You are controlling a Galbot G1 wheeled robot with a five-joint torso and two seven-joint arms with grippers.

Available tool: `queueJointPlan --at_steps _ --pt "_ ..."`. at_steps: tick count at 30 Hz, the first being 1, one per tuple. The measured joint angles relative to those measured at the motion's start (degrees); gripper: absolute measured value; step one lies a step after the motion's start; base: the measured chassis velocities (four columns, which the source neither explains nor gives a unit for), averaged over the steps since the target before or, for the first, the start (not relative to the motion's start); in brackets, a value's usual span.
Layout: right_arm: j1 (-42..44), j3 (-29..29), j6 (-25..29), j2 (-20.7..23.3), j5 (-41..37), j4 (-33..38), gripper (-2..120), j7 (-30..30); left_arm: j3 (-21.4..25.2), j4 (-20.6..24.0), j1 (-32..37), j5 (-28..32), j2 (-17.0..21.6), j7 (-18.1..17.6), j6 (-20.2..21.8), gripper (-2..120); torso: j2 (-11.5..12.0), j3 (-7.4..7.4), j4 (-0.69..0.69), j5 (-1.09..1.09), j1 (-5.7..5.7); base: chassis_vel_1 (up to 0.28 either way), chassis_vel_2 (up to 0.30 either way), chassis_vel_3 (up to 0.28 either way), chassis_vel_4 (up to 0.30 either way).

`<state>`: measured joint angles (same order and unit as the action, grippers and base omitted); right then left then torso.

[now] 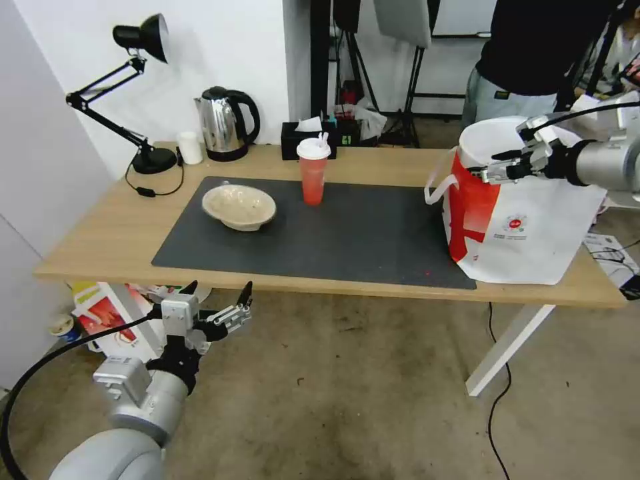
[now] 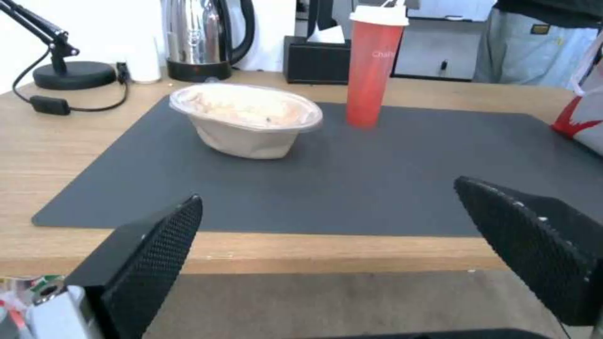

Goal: Pick up the trash from the table and place it into the takeout bag.

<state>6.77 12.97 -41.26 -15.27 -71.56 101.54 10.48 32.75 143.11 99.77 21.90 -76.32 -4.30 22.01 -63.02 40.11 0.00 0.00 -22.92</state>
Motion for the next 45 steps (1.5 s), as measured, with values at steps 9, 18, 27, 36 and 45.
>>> queueJointPlan --at_steps 9,18,27,36,45 --pt "-0.9 -1.6 0.0 -0.6 -1.8 -0.5 100 -0.5 0.0 0.0 -0.1 0.0 0.0 0.0 0.0 100 0.0 0.0 0.0 0.0 0.0 0.0 0.0 0.0 0.0" --pt "-1.5 -3.6 0.0 -1.7 -4.2 -1.6 100 -2.6 0.1 -0.3 -0.3 -0.1 0.1 0.0 -0.1 100 0.0 0.0 -0.01 0.0 0.0 0.0 0.0 0.0 0.0" --pt "-1.5 -4.8 0.0 -2.1 -5.1 -2.5 100 -3.5 0.1 -0.6 -0.6 -0.1 0.2 0.0 -0.1 100 0.0 0.0 0.0 0.0 0.0 0.0 0.0 0.0 0.0" --pt "-1.2 -6.8 0.4 -2.5 -6.6 -2.4 100 -4.4 0.2 -0.8 -0.8 -0.1 0.3 -0.1 -0.1 100 0.0 0.0 0.0 0.0 0.0 0.0 0.0 0.0 0.0" --pt "3.9 -14.3 18.5 -6.0 -13.0 5.1 100 -14.7 0.6 -0.4 -0.7 -0.1 0.0 -0.1 -0.2 100 0.0 0.0 0.01 -0.03 0.0 0.0 0.0 0.0 0.0"
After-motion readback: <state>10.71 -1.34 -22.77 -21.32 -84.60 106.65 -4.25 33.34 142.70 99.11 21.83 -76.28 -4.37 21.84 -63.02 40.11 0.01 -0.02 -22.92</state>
